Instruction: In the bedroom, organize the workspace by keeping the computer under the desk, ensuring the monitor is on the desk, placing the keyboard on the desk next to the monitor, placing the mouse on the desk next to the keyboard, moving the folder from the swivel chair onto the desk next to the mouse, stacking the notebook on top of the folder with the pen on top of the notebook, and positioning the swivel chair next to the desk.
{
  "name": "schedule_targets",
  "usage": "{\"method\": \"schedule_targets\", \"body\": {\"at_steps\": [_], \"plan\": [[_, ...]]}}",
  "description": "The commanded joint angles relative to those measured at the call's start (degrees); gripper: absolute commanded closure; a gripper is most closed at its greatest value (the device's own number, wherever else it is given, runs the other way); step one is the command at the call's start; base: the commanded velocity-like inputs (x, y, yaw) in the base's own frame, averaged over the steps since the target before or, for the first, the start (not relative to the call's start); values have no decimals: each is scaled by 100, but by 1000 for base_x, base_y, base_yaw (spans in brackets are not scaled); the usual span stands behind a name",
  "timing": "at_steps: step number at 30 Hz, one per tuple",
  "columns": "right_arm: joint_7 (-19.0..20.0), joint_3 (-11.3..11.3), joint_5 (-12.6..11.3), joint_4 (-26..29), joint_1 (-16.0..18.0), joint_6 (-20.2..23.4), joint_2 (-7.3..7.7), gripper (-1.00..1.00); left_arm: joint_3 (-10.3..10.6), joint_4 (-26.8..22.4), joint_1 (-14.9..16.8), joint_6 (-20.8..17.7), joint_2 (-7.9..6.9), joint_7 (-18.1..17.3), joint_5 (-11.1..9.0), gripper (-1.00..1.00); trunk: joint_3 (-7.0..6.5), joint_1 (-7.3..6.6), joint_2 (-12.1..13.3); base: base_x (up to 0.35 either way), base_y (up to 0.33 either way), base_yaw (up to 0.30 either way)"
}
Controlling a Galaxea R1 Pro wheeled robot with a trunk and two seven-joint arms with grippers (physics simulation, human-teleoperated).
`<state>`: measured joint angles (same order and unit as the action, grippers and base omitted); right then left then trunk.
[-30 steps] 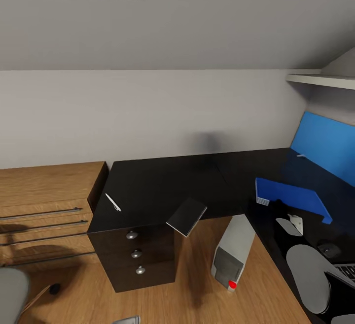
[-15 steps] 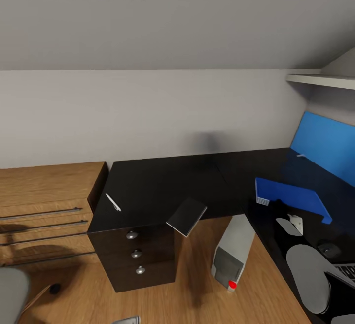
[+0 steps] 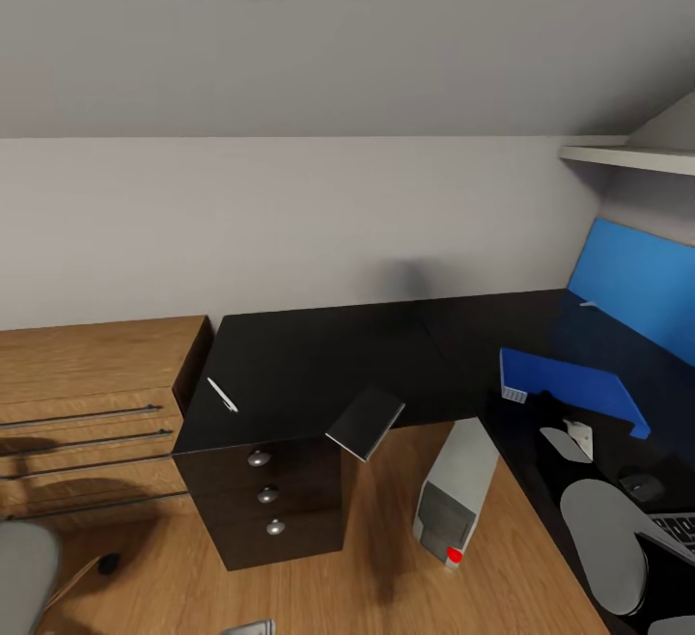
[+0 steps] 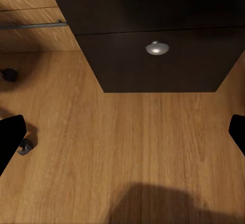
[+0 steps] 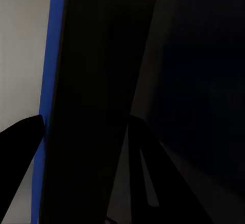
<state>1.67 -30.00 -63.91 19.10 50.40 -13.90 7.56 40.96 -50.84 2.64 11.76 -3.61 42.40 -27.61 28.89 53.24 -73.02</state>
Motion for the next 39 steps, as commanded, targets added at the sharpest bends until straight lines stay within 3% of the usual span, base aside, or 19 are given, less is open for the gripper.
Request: {"method": "schedule_targets", "body": {"at_steps": [1,13,14,39], "plan": [[17,3,-58,-3,4,-17,0,100,35,-5,8,38,-8,31,-60,-100,6,0,-4,0,0,0],[17,11,-42,6,4,-17,0,100,35,-5,8,37,-8,31,-60,-100,6,0,-4,0,0,0],[14,11,-42,6,4,-17,0,-100,35,-5,8,37,-8,31,-60,-100,6,0,-4,0,0,0],[-106,20,-33,31,4,-25,0,-100,35,-5,8,37,-8,16,-68,-100,6,0,-4,-14,0,0]]}}
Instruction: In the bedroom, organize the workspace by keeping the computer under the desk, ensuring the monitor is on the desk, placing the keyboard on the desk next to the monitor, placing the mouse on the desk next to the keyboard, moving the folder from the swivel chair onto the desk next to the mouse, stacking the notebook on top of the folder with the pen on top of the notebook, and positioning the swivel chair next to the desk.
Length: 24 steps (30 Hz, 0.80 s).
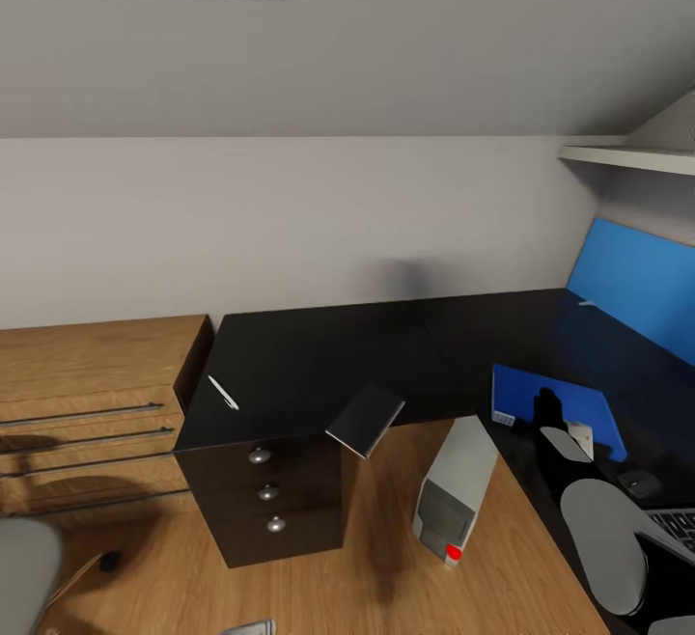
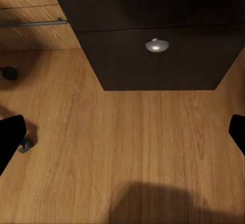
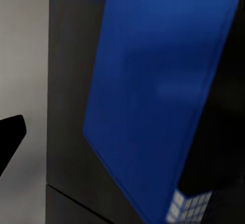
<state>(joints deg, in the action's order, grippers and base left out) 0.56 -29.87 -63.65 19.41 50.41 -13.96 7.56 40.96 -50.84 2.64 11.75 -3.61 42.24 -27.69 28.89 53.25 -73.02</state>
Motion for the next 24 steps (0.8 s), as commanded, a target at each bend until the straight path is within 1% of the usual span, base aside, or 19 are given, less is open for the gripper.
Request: {"method": "schedule_targets", "body": {"at_steps": [1,18,24], "plan": [[6,8,-60,1,4,-19,0,-100,35,-5,8,38,-8,31,-60,-100,6,-1,-4,-111,0,0],[8,18,-58,14,4,-19,-11,-100,35,-5,8,37,-8,29,-61,-100,6,-1,-4,-17,0,0],[13,108,-53,18,4,-19,-19,-100,35,1,8,33,-11,29,-67,-100,6,-1,-4,0,0,0]]}}
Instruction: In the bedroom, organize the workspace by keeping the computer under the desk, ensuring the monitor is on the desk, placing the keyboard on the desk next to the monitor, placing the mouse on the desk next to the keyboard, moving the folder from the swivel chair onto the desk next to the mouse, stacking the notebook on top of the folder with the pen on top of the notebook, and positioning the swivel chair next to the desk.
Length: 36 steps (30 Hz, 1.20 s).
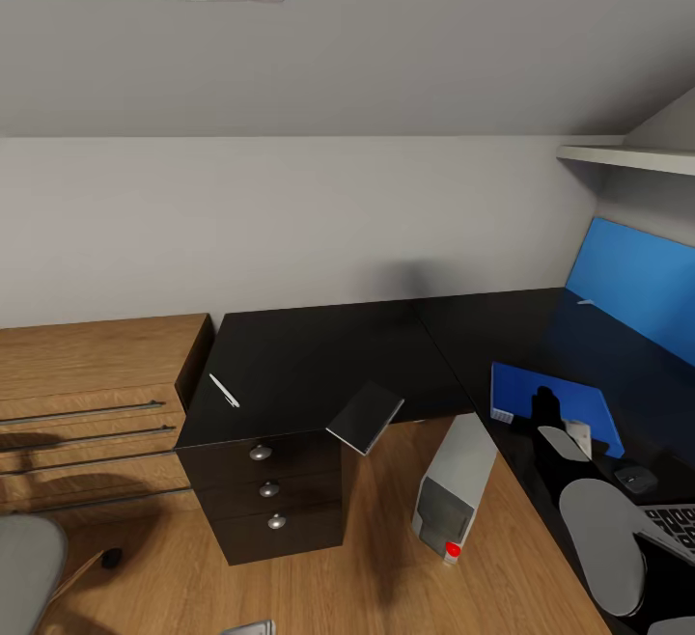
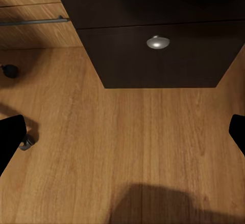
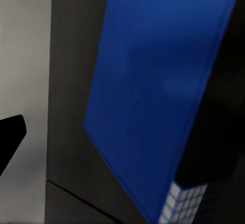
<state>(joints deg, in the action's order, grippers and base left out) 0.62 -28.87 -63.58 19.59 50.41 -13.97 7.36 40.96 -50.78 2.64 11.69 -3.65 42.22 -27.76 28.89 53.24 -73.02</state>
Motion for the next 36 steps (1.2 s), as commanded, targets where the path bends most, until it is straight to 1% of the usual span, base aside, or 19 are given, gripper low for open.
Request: {"method": "schedule_targets", "body": {"at_steps": [1,7,19,30,36], "plan": [[7,21,-60,1,4,-20,-1,-100,35,-4,9,38,-9,31,-61,-100,6,0,-3,0,0,0],[8,73,-60,1,4,-26,-12,-100,34,-2,9,35,-7,31,-62,-100,6,0,-3,0,0,0],[16,85,-64,-3,4,-27,-13,-100,34,-2,9,35,-11,31,-62,-100,6,0,-3,-2,0,0],[28,109,-67,-17,4,-27,-18,-100,30,4,9,35,-10,31,-62,-100,6,0,-3,-65,0,0],[40,165,-67,-33,4,-20,-70,-100,27,6,9,35,-11,31,-62,-100,6,0,-3,-8,0,0]]}}
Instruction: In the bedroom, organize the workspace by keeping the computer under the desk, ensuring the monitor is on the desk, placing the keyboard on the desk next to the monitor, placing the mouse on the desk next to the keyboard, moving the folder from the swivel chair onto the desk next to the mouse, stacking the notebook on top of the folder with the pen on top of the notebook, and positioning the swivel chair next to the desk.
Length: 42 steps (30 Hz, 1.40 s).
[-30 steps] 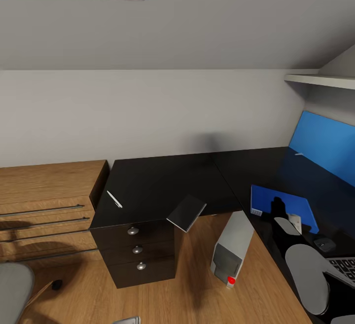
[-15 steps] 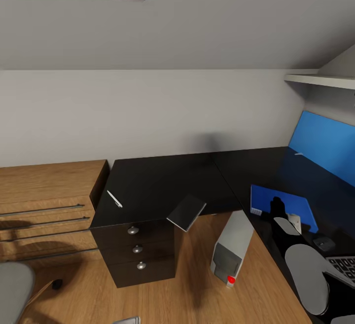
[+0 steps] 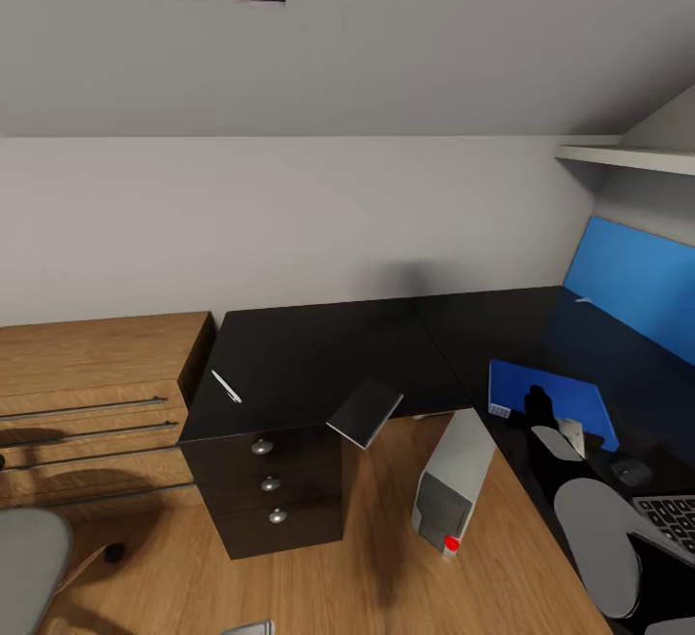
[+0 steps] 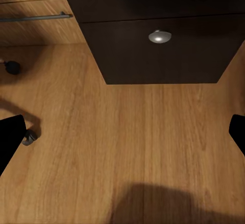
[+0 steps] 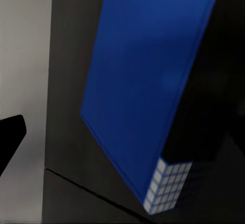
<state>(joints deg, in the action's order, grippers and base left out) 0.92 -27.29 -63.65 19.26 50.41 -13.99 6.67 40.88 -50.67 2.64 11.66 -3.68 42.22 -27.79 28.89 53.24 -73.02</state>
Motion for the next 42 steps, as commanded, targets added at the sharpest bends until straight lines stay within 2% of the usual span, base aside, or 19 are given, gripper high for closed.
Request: {"method": "schedule_targets", "body": {"at_steps": [1,7,10,12,14,16,17,23,35,39,42], "plan": [[12,22,-60,-1,4,-19,-17,-100,35,-5,8,38,-8,32,-60,-100,6,0,-4,-3,0,0],[19,86,-60,-7,4,-27,-156,-100,35,-5,8,38,-10,32,-60,-100,6,0,-4,-2,0,0],[26,100,-54,-16,4,-31,-294,-100,33,-5,8,38,-10,32,-60,-100,6,0,-4,0,0,0],[34,108,-8,-29,4,-39,-477,-100,34,-5,8,43,-10,32,-60,-100,6,0,-4,0,0,0],[36,112,179,-40,2,-46,-669,-100,34,-5,8,44,-10,32,-60,-100,6,0,-4,0,0,0],[37,114,326,-52,0,-48,-772,-100,33,-5,8,45,-10,33,-60,-100,6,0,-4,0,0,0],[38,113,493,-75,-4,-52,-877,-100,30,-5,8,46,-10,34,-60,-100,6,0,-4,0,0,0],[39,111,899,-153,-12,-58,-1112,-100,27,-5,8,47,-10,39,-60,-100,6,0,-4,0,0,0],[90,121,1031,-328,-14,-38,-1231,-100,26,-5,8,47,-10,36,-60,-100,6,0,-4,0,0,0],[242,149,1046,-438,-14,-30,-1298,-100,27,-5,8,47,-10,33,-60,-100,6,0,-4,0,0,0],[454,256,1081,-599,-14,-27,-1365,-100,31,-5,8,47,-7,32,-57,-100,6,0,-4,0,0,0]]}}
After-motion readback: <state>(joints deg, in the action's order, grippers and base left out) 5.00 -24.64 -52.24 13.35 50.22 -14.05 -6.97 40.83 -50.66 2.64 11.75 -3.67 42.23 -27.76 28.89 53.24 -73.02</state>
